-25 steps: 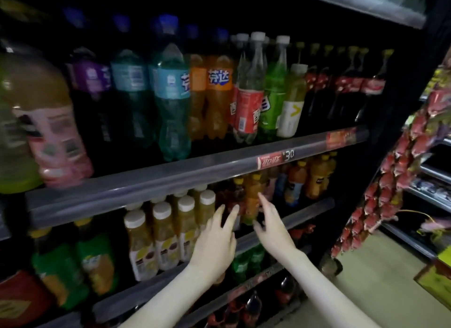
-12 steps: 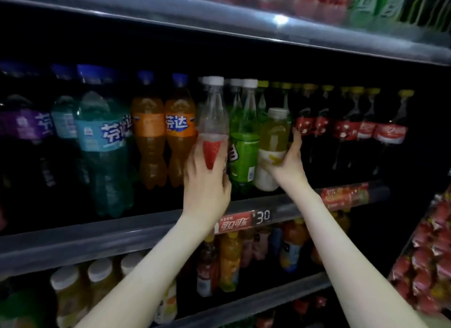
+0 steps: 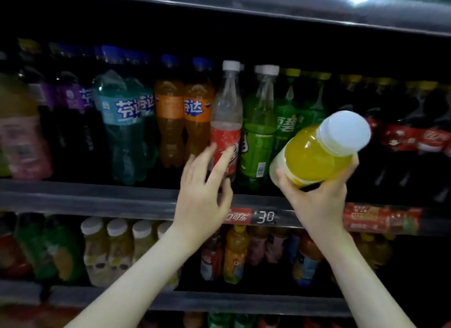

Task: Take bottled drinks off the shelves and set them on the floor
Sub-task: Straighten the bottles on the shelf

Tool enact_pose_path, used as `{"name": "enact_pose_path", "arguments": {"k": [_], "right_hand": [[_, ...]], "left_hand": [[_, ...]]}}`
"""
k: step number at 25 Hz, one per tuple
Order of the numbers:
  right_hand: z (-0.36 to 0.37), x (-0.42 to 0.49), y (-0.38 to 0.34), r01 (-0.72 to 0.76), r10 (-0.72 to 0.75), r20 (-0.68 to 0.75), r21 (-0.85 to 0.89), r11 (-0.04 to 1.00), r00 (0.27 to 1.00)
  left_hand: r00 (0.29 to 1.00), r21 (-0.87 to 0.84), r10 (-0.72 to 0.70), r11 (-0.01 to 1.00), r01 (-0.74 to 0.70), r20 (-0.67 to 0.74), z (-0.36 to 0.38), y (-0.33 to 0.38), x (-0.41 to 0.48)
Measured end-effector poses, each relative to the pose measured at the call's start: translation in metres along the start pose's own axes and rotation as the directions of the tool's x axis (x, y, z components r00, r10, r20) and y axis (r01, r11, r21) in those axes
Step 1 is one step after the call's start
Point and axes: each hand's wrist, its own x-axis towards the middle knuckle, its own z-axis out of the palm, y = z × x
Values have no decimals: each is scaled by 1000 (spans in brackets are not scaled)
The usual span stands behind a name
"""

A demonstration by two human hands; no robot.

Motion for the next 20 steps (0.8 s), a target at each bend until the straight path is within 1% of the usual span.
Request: {"name": "enact_pose_path", "arguments": {"k": [1, 2, 3, 4, 5, 6, 8, 9, 11, 13, 16, 18, 20], "right_hand": [[4, -11, -13, 15, -17, 42, 50, 999, 999], [11, -24, -24, -29, 15, 106, 134, 990, 994], [19, -38, -37, -131, 83, 200, 238, 962, 976], [30, -54, -48, -252, 148, 317, 317, 914, 937], [44, -73, -60, -368, 198, 443, 339, 865, 874], [59, -92, -71, -456, 225, 551, 326, 829, 803], [94, -134, -93, -567, 262, 695, 251, 784, 669], [113, -155, -105, -606, 285, 739, 204, 769, 611], [156, -204, -142, -685, 339, 808, 104, 721, 481], [198, -252, -182, -750, 397, 846, 5, 662, 355], [265, -322, -251, -822, 424, 887, -99, 560, 182], [306, -360, -296, -858, 412, 907, -144, 492, 84], [338, -386, -329, -871, 371, 928, -149, 467, 41]], "left_hand": [[1000, -82, 9, 997, -7, 18, -10, 3, -11], [998, -168, 24, 986, -15, 50, -22, 4, -24], [996, -246, 43, 969, -22, 84, -36, 3, -40], [992, -303, 52, 953, -16, 111, -51, -1, -57], [990, -329, 28, 944, 19, 138, -68, -7, -78], [986, -326, -30, 942, 84, 167, -86, -13, -100], [950, -274, -208, 923, 269, 232, -130, -29, -148], [913, -243, -305, 896, 371, 271, -153, -37, -169], [798, -156, -490, 810, 566, 351, -211, -60, -215], [678, -75, -613, 717, 693, 406, -271, -85, -259], [510, 42, -727, 591, 806, 459, -371, -124, -316], [395, 97, -804, 482, 871, 445, -431, -149, -346], [293, 144, -866, 377, 915, 405, -475, -172, -366]]}}
